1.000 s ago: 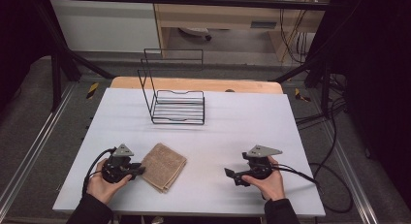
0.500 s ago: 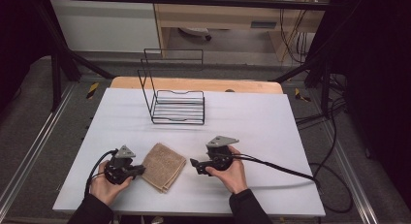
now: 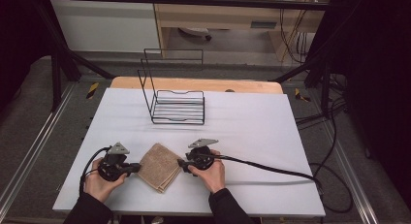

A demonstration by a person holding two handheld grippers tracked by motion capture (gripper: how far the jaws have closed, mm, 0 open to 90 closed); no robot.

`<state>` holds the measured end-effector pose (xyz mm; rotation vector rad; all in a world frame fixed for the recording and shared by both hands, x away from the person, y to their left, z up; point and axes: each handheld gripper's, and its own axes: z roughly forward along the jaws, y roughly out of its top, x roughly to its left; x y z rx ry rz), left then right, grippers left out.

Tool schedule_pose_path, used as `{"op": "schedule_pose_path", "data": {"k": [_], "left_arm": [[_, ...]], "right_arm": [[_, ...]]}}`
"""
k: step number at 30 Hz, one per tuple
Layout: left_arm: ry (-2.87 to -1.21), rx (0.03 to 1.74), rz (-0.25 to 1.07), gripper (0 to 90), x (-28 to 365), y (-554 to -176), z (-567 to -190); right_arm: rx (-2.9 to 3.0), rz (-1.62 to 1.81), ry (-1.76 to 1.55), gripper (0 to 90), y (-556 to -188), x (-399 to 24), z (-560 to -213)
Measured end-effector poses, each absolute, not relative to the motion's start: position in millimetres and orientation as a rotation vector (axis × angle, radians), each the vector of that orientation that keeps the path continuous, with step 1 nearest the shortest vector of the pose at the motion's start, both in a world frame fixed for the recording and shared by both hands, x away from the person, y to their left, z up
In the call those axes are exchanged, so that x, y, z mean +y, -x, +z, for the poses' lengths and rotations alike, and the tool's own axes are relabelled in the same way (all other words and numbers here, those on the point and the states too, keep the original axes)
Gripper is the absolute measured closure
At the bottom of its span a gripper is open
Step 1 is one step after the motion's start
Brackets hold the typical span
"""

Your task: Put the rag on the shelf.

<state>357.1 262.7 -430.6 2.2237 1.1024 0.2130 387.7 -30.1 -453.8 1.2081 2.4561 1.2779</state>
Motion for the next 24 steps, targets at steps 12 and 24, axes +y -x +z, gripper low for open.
{"op": "schedule_pose_path", "data": {"k": [12, 24], "left_arm": [[-2.234, 1.086, 0.208, 86.7, 265, -358, -433], [-2.142, 1.136, 0.136, 86.6, 257, -340, -429]], "right_arm": [[2.471, 1.268, -1.323, 84.7, -381, -21, -455], [2.464, 1.285, -1.255, 86.3, -406, -22, -433]]}}
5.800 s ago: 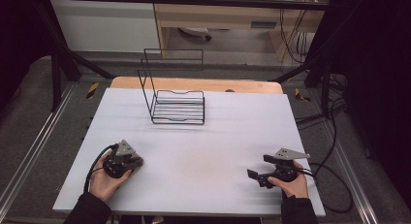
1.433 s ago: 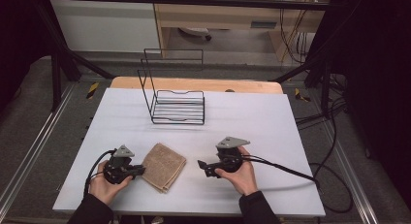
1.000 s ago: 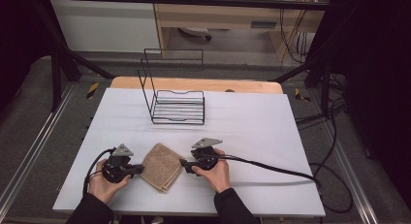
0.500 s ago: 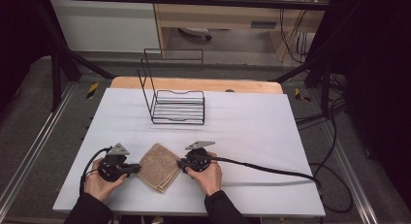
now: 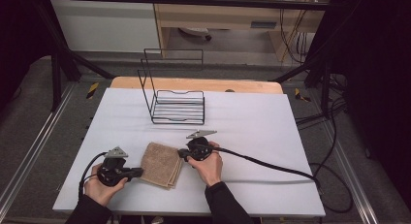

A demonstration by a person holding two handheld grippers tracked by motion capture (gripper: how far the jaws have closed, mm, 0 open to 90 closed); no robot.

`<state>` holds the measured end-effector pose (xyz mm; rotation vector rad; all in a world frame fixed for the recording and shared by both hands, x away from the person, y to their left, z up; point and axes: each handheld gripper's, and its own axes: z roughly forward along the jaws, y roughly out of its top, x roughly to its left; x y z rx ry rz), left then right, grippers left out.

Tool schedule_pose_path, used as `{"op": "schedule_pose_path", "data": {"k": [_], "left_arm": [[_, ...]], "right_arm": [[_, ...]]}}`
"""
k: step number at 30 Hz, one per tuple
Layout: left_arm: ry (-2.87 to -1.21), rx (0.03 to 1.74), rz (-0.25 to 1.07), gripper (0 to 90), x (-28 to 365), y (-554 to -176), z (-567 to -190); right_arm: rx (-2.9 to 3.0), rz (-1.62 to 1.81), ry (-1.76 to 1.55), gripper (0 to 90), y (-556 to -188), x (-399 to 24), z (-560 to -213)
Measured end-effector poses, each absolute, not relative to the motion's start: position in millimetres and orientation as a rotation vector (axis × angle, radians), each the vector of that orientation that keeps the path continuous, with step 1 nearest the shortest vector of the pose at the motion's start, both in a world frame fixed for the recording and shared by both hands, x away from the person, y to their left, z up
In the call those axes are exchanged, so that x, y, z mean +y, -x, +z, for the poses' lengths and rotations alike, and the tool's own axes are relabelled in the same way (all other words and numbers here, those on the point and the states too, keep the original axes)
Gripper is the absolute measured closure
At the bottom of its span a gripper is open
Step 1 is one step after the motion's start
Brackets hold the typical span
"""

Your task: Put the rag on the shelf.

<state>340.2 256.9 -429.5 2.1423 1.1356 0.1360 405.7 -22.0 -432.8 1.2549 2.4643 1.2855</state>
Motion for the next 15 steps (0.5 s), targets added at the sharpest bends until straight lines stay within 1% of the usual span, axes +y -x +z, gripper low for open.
{"op": "schedule_pose_path", "data": {"k": [4, 7, 9, 11, 14, 15], "left_arm": [[-2.159, 1.139, 0.178, 85.6, 253, -338, -433], [-2.167, 1.119, 0.218, 82.0, 254, -338, -431], [-2.183, 1.103, 0.254, 75.9, 255, -337, -428], [-2.172, 1.086, 0.293, 66.5, 257, -338, -423], [-2.157, 1.082, 0.304, 48.8, 262, -346, -414], [-2.151, 1.071, 0.316, 44.8, 264, -350, -412]], "right_arm": [[2.463, 1.278, -1.163, 85.7, -416, -13, -445], [2.463, 1.268, -1.134, 84.2, -418, -11, -456], [2.450, 1.280, -1.097, 80.8, -416, -11, -453], [2.437, 1.290, -1.053, 75.3, -414, -14, -446], [2.416, 1.308, -1.008, 63.3, -410, -20, -433], [2.406, 1.315, -1.004, 59.7, -408, -23, -429]]}}
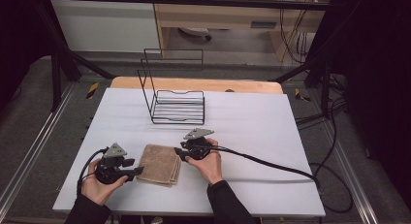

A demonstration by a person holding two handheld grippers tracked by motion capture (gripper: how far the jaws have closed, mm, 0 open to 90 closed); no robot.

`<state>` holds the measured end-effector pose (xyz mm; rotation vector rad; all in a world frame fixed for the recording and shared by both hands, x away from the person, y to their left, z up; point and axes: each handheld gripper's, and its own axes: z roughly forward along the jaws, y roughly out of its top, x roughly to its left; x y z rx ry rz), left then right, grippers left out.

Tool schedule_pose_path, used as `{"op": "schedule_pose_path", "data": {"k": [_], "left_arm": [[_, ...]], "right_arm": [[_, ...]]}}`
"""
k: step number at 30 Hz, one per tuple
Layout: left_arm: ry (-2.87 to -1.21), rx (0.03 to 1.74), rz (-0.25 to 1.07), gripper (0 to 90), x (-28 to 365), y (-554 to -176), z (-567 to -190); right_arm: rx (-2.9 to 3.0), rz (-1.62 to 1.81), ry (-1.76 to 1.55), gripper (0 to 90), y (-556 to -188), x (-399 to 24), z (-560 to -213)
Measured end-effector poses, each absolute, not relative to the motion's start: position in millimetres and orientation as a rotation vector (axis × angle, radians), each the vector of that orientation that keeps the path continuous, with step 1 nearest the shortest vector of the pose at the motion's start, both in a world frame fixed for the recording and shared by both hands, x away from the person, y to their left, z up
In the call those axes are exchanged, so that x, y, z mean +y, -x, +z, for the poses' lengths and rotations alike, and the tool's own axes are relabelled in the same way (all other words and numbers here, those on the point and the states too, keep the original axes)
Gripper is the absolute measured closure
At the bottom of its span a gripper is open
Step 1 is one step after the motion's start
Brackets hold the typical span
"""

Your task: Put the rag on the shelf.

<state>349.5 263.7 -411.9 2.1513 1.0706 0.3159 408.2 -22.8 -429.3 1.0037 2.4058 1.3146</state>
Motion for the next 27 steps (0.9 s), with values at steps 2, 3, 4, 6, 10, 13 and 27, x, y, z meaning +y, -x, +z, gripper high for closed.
{"op": "schedule_pose_path", "data": {"k": [2, 3, 4, 6, 10, 13, 27], "left_arm": [[-2.141, 1.074, 0.320, 35.5, 265, -357, -408], [-2.143, 1.080, 0.313, 29.3, 265, -361, -407], [-2.146, 1.081, 0.311, 23.3, 264, -364, -407], [-2.154, 1.081, 0.304, 17.0, 262, -370, -408], [-2.148, 1.106, 0.308, 12.1, 256, -382, -411], [-2.133, 1.123, 0.324, 12.4, 252, -392, -412], [-2.104, 1.195, 0.388, 46.3, 247, -422, -425]], "right_arm": [[2.406, 1.313, -1.002, 51.3, -406, -28, -423], [2.408, 1.308, -0.997, 46.7, -405, -31, -421], [2.405, 1.306, -0.997, 43.8, -404, -34, -420], [2.403, 1.305, -1.008, 37.6, -402, -41, -418], [2.392, 1.294, -1.023, 28.9, -399, -55, -416], [2.382, 1.293, -1.042, 21.5, -396, -64, -415], [2.358, 1.282, -1.055, 9.8, -382, -90, -418]]}}
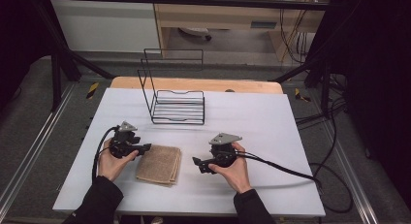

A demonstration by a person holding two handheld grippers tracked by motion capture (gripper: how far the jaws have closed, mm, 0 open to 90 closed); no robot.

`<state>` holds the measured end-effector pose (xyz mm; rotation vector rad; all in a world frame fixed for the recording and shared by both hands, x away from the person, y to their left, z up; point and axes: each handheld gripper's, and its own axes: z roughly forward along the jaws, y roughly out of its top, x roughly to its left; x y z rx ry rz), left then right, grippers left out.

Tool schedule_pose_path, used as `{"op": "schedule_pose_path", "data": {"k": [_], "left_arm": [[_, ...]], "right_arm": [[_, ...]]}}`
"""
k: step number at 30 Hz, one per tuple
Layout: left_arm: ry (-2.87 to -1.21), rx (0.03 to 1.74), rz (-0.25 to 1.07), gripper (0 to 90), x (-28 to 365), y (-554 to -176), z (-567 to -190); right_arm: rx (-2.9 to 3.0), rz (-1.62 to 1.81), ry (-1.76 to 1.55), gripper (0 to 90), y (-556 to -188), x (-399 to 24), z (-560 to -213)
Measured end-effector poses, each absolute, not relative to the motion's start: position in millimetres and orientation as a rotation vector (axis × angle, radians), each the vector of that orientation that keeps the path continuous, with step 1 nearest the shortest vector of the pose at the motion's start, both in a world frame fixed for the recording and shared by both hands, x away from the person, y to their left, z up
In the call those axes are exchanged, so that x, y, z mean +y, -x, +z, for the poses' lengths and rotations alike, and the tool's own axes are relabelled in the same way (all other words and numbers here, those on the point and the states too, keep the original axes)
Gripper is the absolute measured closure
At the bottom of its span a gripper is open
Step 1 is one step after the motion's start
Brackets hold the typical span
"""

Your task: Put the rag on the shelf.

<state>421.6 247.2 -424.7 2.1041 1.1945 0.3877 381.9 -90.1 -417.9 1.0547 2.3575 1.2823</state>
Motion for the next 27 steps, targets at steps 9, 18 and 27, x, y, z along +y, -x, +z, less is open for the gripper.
{"op": "schedule_pose_path", "data": {"k": [9, 18, 27], "left_arm": [[-2.117, 1.197, 0.320, 62.5, 245, -427, -437], [-2.141, 1.183, 0.275, 78.3, 240, -427, -440], [-2.150, 1.166, 0.284, 81.1, 239, -426, -442]], "right_arm": [[2.351, 1.331, -1.096, 11.5, -381, -87, -421], [2.362, 1.344, -1.097, 14.4, -383, -73, -419], [2.381, 1.319, -1.100, 23.3, -397, -48, -419]]}}
